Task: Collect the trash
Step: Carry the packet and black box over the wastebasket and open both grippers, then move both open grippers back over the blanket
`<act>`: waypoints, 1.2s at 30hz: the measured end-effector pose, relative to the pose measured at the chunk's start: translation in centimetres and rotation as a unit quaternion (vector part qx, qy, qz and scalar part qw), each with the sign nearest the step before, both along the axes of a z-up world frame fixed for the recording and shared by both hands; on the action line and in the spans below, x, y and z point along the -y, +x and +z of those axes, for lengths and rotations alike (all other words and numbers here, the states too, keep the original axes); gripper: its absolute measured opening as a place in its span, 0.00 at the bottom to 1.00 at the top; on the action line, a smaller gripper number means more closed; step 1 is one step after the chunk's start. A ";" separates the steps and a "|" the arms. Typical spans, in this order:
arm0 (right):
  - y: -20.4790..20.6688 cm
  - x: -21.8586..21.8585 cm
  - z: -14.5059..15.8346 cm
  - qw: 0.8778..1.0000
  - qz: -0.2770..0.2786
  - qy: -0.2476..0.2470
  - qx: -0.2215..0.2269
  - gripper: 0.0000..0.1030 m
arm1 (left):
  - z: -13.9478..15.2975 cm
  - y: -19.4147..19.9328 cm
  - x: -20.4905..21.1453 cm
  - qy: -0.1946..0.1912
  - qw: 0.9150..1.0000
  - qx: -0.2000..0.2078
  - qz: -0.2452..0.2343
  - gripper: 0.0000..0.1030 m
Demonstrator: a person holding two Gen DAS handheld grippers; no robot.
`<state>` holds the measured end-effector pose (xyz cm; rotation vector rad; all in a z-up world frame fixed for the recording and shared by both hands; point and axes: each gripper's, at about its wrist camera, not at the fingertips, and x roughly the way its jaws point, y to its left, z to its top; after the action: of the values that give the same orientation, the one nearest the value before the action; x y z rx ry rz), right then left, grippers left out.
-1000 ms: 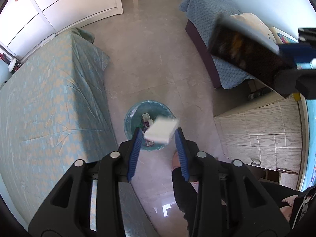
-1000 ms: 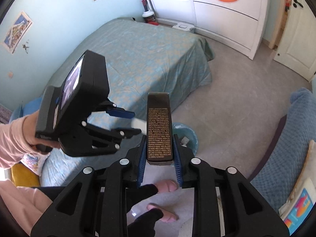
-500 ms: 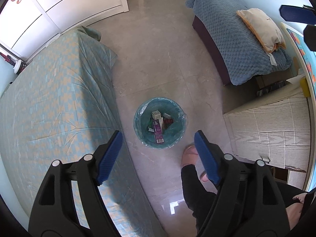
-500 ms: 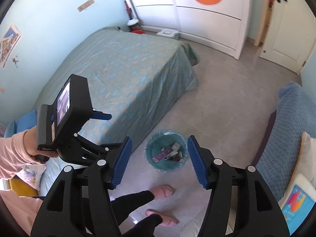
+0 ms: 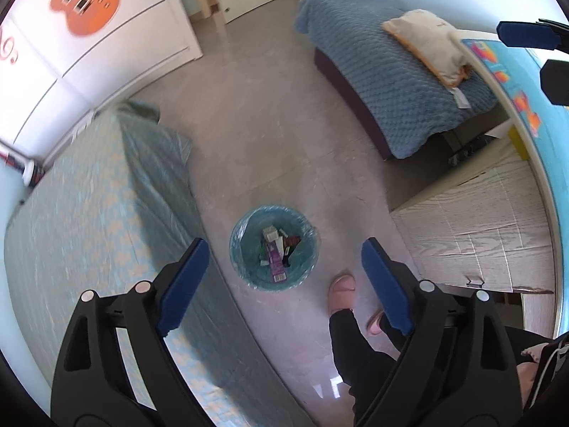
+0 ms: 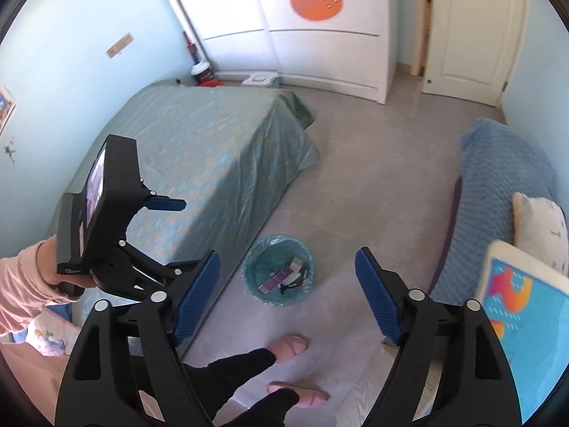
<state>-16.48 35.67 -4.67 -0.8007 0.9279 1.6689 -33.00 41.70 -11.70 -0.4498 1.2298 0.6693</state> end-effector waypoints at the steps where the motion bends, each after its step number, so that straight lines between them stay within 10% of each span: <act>1: 0.3 0.4 0.2 1.000 -0.006 0.003 0.001 0.80 | 0.3 0.5 0.3 0.002 1.000 0.001 -0.005 0.86; 20: 10.9 11.7 2.3 0.984 -0.177 0.027 0.021 0.86 | 3.6 12.9 7.4 0.036 0.986 0.005 -0.162 0.93; 36: 17.8 24.5 2.5 0.943 -0.329 0.034 0.045 0.86 | 6.4 23.2 15.0 0.049 0.950 0.024 -0.307 0.93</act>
<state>1.32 11.22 -2.17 -0.4408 0.9351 1.0611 -9.78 26.73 -5.34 0.0124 1.1995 0.1814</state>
